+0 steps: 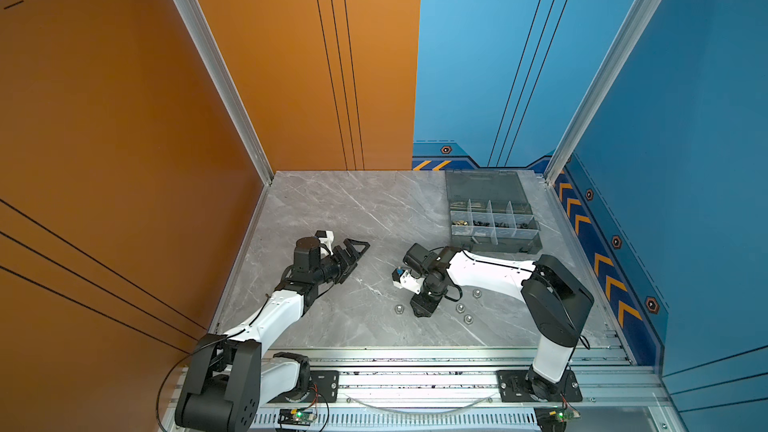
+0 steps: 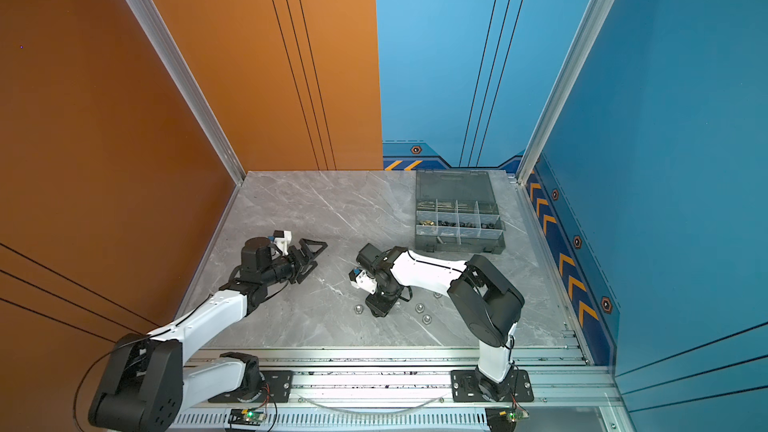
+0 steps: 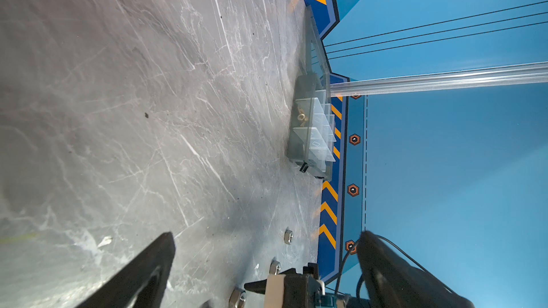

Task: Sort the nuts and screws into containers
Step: 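Lower the right gripper and grasp a silver hex nut, then lift the silver nut and carry it over the organizer compartment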

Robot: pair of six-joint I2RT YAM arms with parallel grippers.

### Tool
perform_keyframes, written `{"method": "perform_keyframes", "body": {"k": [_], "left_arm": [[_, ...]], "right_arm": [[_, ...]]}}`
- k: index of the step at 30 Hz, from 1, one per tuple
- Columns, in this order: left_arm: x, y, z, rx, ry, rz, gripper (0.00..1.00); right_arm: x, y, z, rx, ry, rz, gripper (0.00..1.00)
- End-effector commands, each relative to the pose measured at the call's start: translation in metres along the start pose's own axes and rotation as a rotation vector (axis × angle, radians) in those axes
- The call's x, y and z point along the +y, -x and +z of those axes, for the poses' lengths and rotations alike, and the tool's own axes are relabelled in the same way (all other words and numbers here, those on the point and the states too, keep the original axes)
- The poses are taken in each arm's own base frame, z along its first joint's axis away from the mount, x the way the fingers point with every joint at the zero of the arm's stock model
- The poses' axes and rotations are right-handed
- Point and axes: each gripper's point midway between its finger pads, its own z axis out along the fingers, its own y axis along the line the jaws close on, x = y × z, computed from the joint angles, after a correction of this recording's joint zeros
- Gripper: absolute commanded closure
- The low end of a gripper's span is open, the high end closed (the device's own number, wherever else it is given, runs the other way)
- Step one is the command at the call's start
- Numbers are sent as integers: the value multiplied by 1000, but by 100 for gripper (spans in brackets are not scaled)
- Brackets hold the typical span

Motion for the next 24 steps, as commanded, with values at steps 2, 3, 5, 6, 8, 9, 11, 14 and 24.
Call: {"method": "perform_keyframes", "body": {"k": [2, 3, 5, 6, 8, 9, 11, 14, 24], "left_arm": [[7, 0, -3, -8, 16, 13, 2], [7, 0, -3, -9, 17, 13, 2], [8, -1, -3, -8, 17, 12, 2], [8, -1, -3, -8, 17, 12, 2], [8, -1, -3, -10, 17, 12, 2], [8, -1, -4, -9, 16, 11, 2], [8, -1, -4, -10, 16, 12, 2], [9, 0, -5, -14, 18, 10, 2], [10, 0, -8, -21, 17, 8, 2]], "right_arm": [[1, -4, 10, 26, -2, 14, 58], [1, -5, 11, 30, -5, 15, 58], [0, -7, 13, 38, -13, 18, 59], [-1, -8, 14, 42, -21, 18, 60], [-2, -9, 16, 48, -28, 20, 61], [-3, -10, 17, 55, -33, 22, 62], [-6, -12, 19, 64, -48, 27, 64], [-11, -15, 23, 78, -70, 31, 67], [-20, -6, -5, -26, -35, 84, 100]]}}
